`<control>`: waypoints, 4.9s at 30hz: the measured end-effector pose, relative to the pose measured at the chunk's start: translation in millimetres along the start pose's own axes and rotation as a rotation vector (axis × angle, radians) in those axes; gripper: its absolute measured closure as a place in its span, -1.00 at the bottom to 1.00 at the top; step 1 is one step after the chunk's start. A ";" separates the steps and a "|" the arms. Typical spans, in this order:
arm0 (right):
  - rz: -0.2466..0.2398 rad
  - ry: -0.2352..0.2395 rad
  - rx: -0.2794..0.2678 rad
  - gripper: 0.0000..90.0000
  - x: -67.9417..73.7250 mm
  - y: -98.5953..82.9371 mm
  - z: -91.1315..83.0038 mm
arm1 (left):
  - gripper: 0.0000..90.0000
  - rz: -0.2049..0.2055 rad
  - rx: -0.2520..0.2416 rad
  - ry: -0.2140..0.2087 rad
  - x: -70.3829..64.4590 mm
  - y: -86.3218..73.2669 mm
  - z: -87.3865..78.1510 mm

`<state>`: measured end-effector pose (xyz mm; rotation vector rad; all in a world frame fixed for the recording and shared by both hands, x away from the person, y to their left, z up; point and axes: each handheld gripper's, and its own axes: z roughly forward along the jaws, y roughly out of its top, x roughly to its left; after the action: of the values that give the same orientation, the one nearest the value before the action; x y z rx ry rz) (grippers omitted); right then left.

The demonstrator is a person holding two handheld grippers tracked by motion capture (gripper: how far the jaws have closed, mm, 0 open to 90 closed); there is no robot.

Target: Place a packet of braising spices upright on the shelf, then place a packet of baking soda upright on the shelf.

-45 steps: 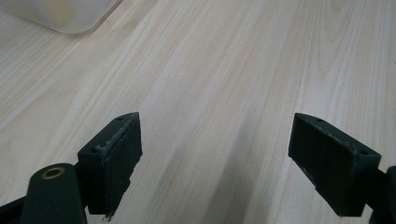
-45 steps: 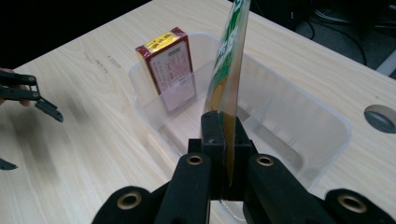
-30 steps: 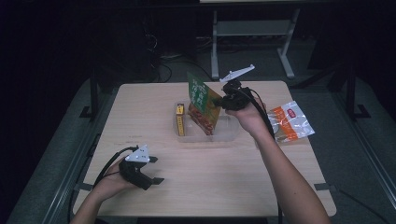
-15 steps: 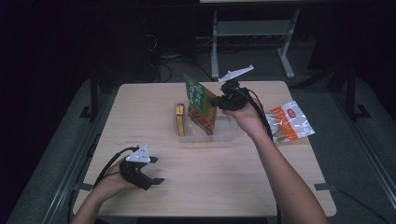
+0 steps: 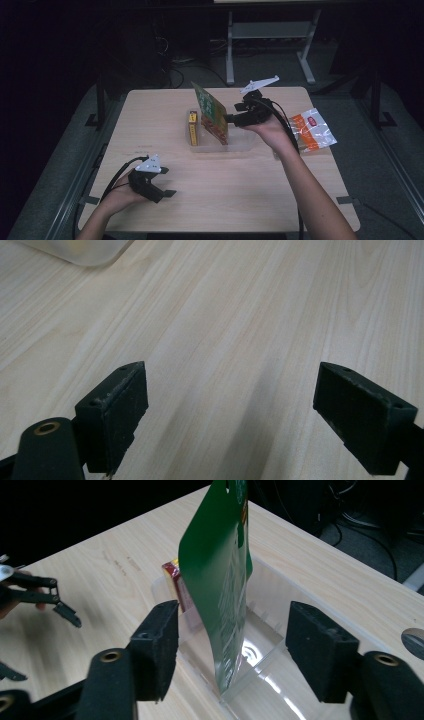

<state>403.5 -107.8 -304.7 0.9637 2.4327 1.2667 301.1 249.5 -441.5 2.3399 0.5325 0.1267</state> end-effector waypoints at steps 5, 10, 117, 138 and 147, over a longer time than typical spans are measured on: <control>-0.014 0.020 -0.008 -0.26 1.5 -11.2 -5.1 | -0.70 0.007 0.005 0.006 0.3 -0.1 0.2; -0.023 0.025 -0.004 -0.29 2.1 -25.3 -8.1 | -0.69 0.007 0.015 -0.002 0.3 -0.3 2.0; -0.107 -0.075 0.312 1.00 -15.7 -173.9 -12.7 | -0.68 0.021 0.046 -0.021 -10.2 -0.7 7.6; -0.121 -0.048 0.395 1.00 -20.5 -175.2 -26.3 | -0.68 0.028 0.054 -0.032 -10.9 -0.3 9.6; -0.199 0.092 0.386 1.00 1.3 -169.5 -12.8 | -0.68 0.029 0.054 -0.033 -10.7 -0.1 9.9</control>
<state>320.8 -184.5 -431.9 0.7339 2.8258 0.8092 293.6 238.8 -448.1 2.3991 0.4914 0.0880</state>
